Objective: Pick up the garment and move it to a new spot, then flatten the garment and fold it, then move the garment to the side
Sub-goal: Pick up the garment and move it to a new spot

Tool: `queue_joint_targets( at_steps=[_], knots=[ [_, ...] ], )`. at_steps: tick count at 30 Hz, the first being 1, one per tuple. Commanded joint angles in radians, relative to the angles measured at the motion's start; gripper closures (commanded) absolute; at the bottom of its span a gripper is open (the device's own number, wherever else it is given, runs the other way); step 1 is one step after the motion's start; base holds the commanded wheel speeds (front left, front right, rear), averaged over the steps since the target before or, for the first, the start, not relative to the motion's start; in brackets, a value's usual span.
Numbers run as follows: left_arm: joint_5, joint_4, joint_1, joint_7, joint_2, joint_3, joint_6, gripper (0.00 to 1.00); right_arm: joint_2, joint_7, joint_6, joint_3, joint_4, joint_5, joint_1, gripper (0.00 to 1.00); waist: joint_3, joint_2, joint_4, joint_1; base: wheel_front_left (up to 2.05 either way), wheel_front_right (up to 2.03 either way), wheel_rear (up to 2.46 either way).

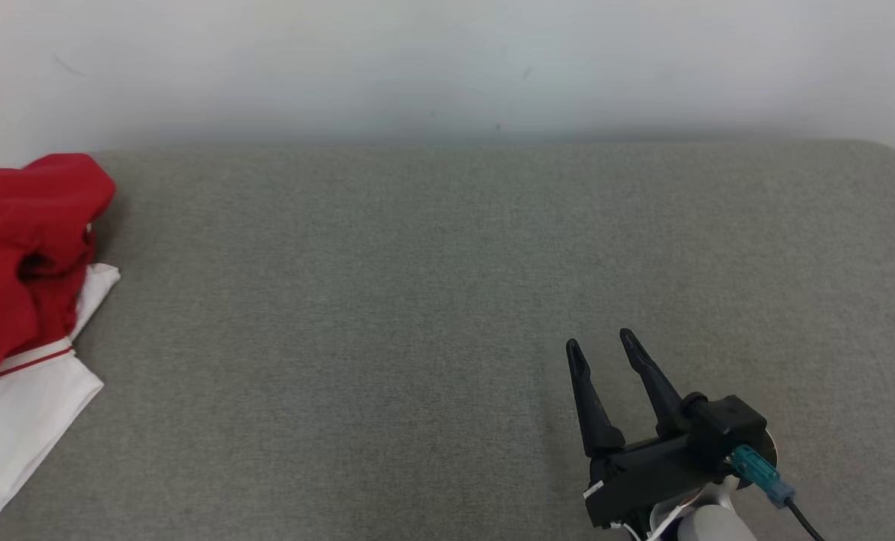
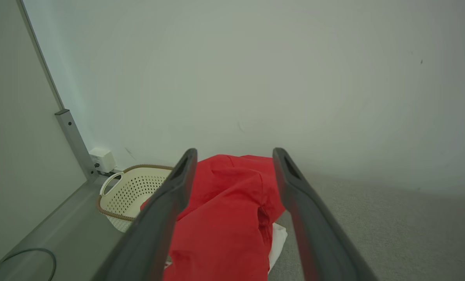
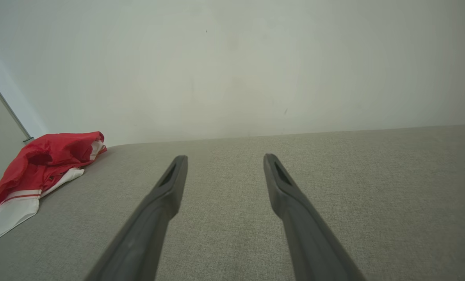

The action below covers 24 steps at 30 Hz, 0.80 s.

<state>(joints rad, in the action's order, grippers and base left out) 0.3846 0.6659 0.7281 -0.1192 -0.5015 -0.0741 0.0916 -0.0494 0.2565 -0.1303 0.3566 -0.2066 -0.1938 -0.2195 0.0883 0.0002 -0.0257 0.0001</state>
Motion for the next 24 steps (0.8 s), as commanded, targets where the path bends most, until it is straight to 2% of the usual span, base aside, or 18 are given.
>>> queue_joint_targets(
  at_steps=[1,12,20,24],
  knots=[
    [0.004,0.020,0.018,0.005,-0.005,0.005,0.005,0.00,-0.002,0.006,-0.001,0.003,0.004,0.006,-0.014,0.00,0.084,-0.0002,-0.081,-0.0001,0.00,0.00,0.00],
    [0.049,0.279,0.124,0.046,-0.055,0.052,0.036,0.00,-0.001,0.009,-0.001,0.012,0.007,0.008,-0.059,0.00,0.174,-0.0002,-0.133,-0.0001,0.00,0.00,0.00],
    [0.061,0.409,0.160,0.047,-0.097,0.094,0.037,0.00,-0.001,0.009,-0.001,0.014,0.005,0.014,-0.075,0.00,0.211,-0.0002,-0.159,-0.0001,0.00,0.00,0.00],
    [0.027,0.460,0.171,0.033,-0.130,0.124,0.026,0.00,-0.001,0.010,-0.001,0.018,0.007,0.013,-0.075,0.00,0.222,-0.0002,-0.172,-0.0001,0.00,0.00,0.00]
  ],
)
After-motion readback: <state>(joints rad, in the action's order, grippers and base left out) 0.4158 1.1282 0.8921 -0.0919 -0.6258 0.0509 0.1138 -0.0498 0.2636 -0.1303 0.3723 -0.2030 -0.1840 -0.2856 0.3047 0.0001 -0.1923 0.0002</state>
